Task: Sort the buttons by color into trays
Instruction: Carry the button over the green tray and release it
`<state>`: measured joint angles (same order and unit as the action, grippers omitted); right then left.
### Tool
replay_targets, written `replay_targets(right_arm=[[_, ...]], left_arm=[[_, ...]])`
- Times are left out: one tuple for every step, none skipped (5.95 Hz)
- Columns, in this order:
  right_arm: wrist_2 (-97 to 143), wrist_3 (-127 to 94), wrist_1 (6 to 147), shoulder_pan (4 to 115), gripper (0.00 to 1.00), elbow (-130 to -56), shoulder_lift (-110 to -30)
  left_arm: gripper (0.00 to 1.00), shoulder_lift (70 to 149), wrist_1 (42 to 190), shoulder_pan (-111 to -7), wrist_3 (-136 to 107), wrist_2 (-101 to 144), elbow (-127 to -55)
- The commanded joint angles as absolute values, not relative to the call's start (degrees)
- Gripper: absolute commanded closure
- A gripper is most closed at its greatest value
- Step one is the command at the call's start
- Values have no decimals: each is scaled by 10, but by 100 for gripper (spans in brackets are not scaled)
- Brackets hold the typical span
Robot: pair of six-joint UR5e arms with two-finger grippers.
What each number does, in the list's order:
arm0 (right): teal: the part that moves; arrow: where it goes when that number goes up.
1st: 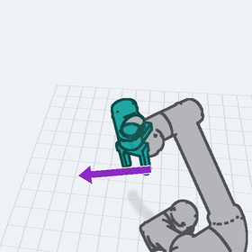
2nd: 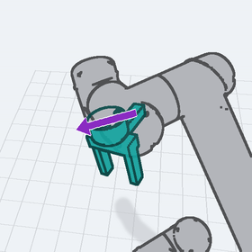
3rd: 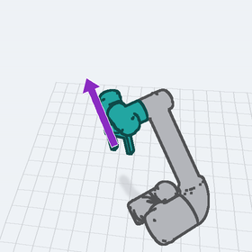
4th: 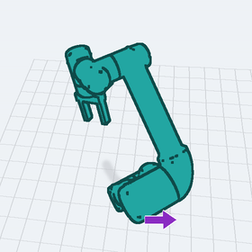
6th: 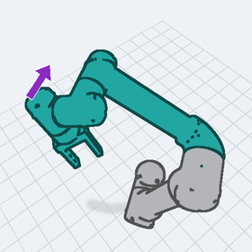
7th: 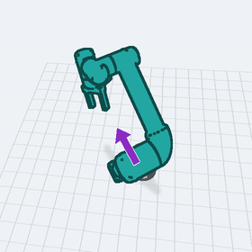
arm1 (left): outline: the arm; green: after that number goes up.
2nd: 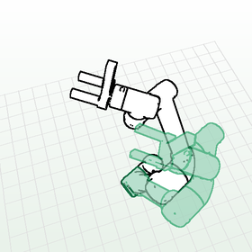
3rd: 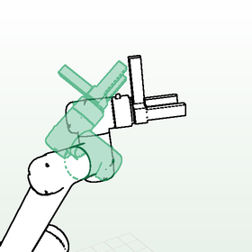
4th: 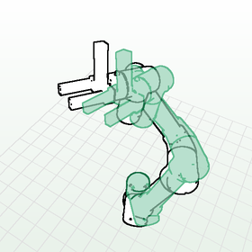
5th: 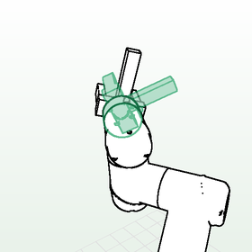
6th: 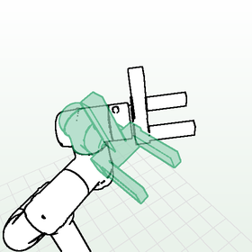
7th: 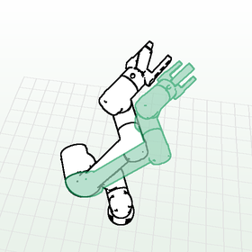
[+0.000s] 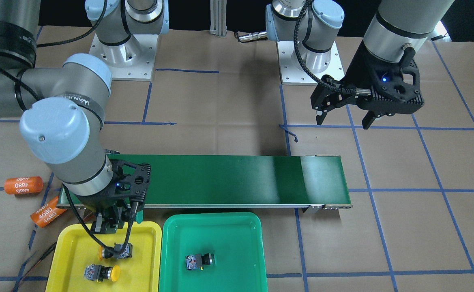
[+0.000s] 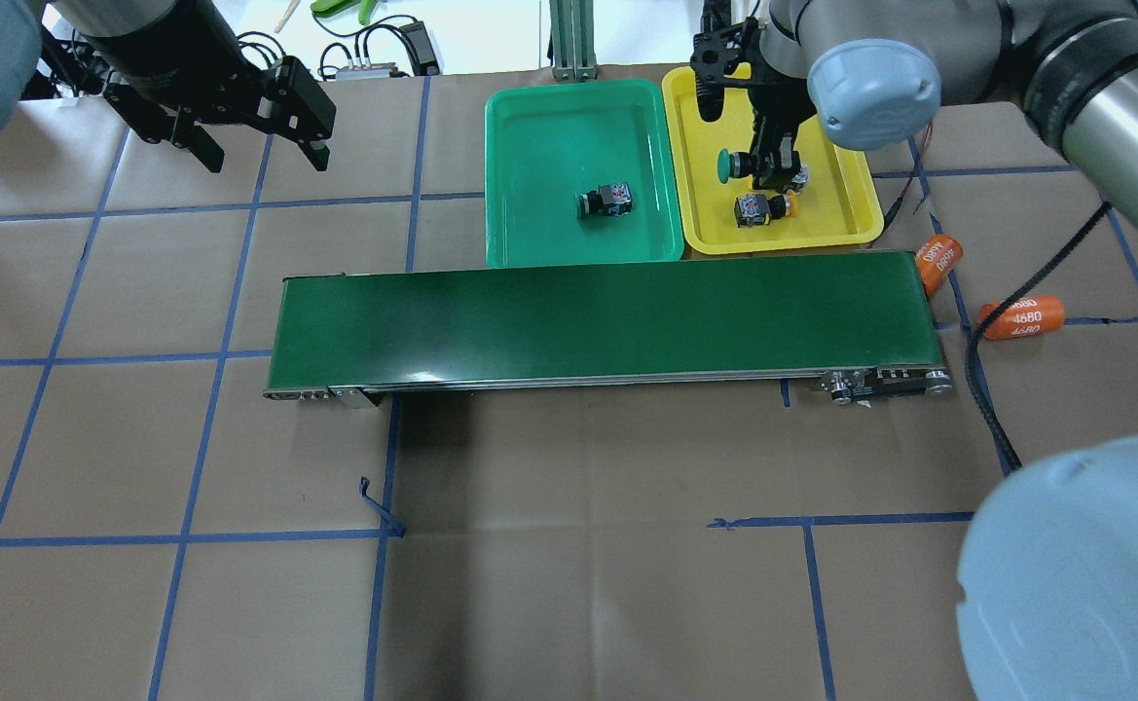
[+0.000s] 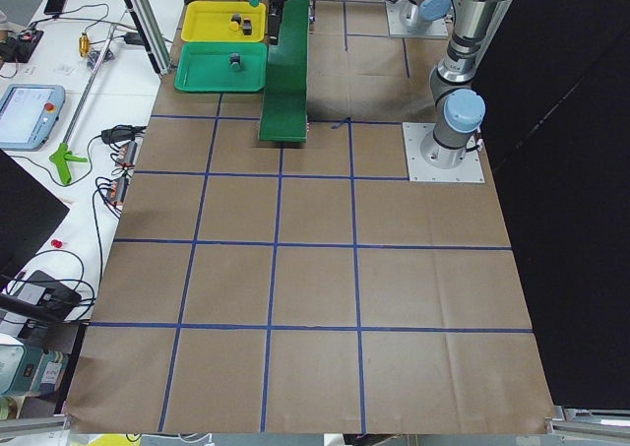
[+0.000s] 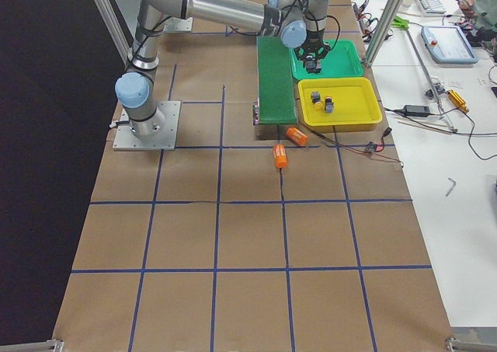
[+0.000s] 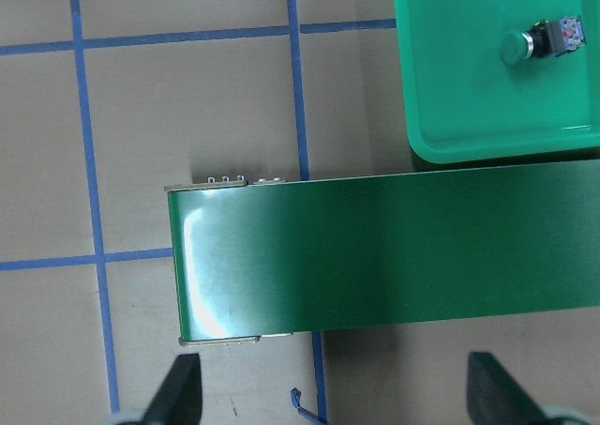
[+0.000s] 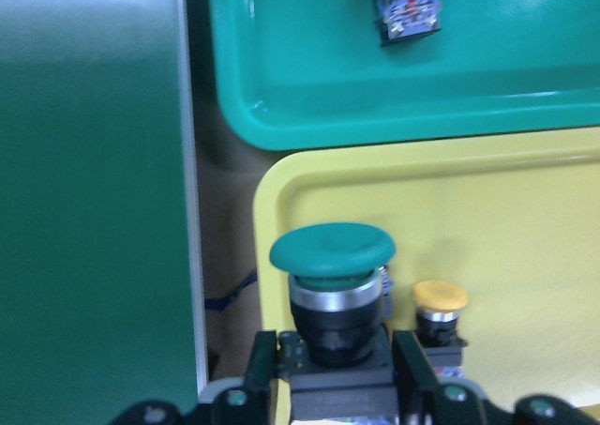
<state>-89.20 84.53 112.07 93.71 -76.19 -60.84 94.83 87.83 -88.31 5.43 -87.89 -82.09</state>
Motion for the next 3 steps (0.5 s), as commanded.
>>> replay_targets(right_arm=[[-870,819,1122,964,89,-634,-502],[-827,805,1126,976,89,-585,-451],[-822,799,1132,989,89,-563,-420]], left_arm=[[1,948,879,-882,54,-879,-821],[1,948,879,-882,54,-879,-821],[1,948,878,-882,54,-879,-821]])
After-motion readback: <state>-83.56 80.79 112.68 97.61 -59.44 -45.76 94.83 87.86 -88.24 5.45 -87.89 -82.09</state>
